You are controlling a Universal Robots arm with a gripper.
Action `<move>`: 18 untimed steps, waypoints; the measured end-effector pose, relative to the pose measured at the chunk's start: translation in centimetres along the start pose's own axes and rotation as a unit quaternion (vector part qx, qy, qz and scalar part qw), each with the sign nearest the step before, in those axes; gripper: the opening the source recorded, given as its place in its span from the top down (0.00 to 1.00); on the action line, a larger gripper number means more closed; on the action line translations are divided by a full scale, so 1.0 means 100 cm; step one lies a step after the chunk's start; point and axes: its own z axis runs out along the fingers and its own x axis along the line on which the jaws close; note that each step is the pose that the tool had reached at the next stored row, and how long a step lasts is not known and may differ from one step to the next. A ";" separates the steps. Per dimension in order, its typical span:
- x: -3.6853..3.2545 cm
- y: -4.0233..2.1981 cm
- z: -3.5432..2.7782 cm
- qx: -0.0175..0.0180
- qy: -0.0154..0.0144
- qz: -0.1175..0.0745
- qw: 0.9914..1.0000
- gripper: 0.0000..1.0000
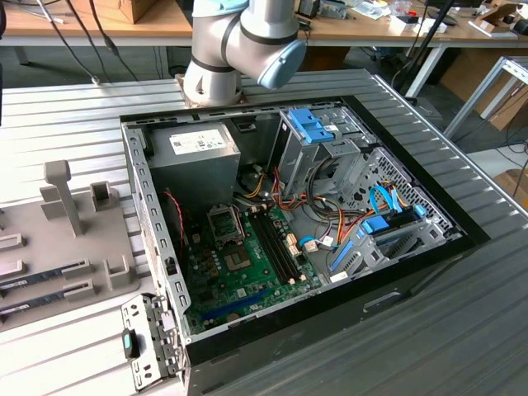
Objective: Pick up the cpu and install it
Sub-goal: 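Pick up the cpu and move it towards the insertion slot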
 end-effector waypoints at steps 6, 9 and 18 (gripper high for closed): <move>-0.0159 -0.0002 0.0005 0.000 0.000 0.000 1.000 0.53; -0.0220 -0.0002 0.0007 0.000 0.000 0.000 1.000 0.53; -0.0407 -0.0004 0.0013 0.000 0.000 0.000 1.000 0.53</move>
